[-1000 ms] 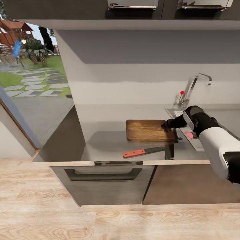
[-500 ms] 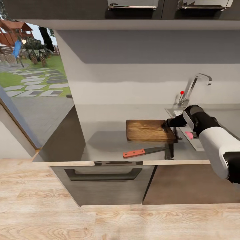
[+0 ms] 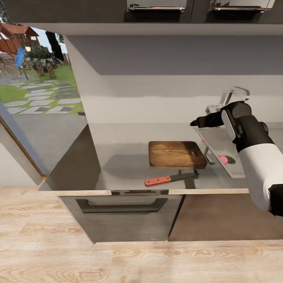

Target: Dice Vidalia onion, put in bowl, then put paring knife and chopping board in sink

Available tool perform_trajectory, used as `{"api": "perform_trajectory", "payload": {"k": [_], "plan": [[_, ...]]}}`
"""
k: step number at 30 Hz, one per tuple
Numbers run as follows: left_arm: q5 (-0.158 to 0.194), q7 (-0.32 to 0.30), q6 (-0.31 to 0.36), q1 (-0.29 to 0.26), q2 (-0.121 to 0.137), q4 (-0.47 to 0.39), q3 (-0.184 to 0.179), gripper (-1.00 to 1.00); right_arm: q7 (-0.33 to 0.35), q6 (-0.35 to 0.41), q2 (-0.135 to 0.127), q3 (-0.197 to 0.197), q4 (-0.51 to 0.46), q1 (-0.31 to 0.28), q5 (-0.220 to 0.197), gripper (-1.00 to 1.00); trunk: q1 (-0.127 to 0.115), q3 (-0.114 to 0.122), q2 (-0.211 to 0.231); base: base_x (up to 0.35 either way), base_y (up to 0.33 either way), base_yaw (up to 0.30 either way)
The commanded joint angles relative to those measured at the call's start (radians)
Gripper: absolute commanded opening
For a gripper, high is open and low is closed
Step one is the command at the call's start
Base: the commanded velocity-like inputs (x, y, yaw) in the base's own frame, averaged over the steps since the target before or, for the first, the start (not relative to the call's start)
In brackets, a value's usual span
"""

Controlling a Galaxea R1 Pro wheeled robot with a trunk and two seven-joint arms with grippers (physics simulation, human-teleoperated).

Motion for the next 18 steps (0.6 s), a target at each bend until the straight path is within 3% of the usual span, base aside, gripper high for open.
{"api": "perform_trajectory", "payload": {"k": [1, 18], "plan": [[0.000, 0.000, -0.001, 0.001, 0.000, -0.002, 0.000, 1.00, 0.000, 0.004, -0.001, 0.004, -0.002, -0.001, -0.002, 1.00, 0.000, -0.001, 0.000, -0.007, 0.000, 0.000], [0.000, 0.000, -0.001, 0.001, 0.000, -0.002, 0.000, 1.00, 0.000, 0.000, 0.002, 0.005, 0.059, -0.001, -0.001, 1.00, 0.000, -0.001, 0.000, -0.306, 0.000, 0.000]]}}
